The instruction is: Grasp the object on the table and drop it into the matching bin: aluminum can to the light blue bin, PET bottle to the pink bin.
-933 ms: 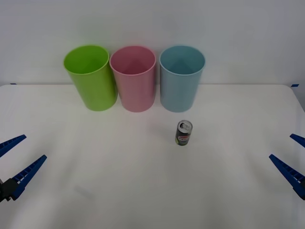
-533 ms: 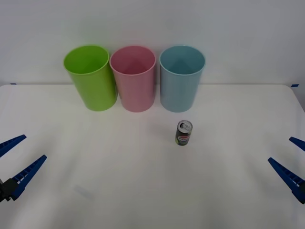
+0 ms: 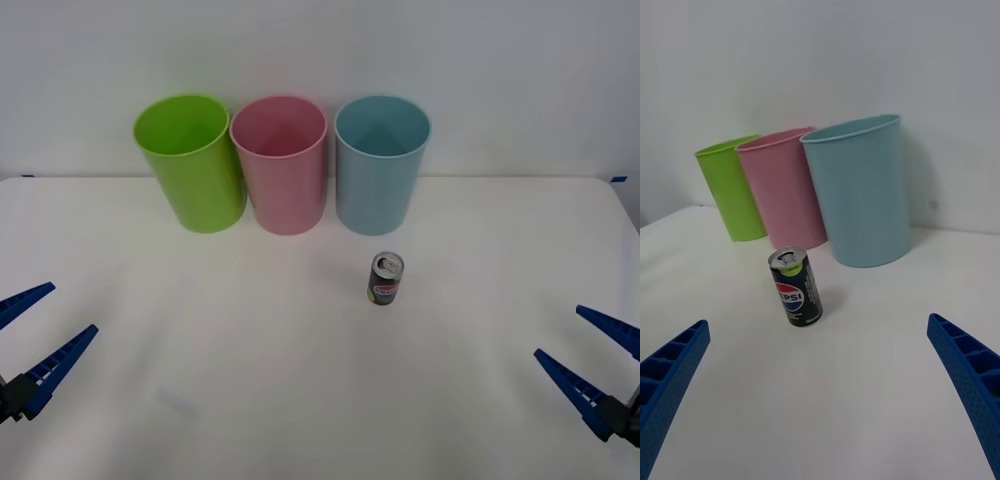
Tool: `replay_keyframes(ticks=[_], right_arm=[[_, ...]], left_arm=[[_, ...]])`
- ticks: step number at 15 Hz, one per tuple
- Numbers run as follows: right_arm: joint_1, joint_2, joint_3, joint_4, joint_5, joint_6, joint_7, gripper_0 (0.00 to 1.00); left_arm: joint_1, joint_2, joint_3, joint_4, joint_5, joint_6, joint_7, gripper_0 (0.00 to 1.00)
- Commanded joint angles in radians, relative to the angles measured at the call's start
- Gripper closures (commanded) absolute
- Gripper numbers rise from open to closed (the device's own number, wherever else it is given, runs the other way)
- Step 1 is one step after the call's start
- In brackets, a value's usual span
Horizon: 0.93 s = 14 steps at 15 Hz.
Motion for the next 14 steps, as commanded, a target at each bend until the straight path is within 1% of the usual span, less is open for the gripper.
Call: replay_keyframes(ticks=[1,4,5,8,11,14], right_arm=[[-0.022,-0.001,0.050,0.030,0.009,0.011,0.033,0.00],[-0.050,0.000,0.093,0.064,0.026,0.022,0.071,0.00],[-0.068,0.000,0.116,0.085,0.026,0.046,0.134,0.00],[-0.101,0.006,0.199,0.099,0.026,0.146,0.244,0.00],[-0.121,0.023,0.258,0.100,0.032,0.223,0.273,0.00],[-0.150,0.049,0.304,0.099,0.064,0.293,0.280,0.00]], left_arm=[[0.000,0.000,0.000,0.000,0.000,0.000,0.000,0.00],[0.000,0.000,0.000,0.000,0.000,0.000,0.000,0.00],[0.000,0.000,0.000,0.000,0.000,0.000,0.000,0.00],[0.000,0.000,0.000,0.000,0.000,0.000,0.000,0.00],[0.000,0.000,0.000,0.000,0.000,0.000,0.000,0.00],[0.000,0.000,0.000,0.000,0.000,0.000,0.000,0.00]])
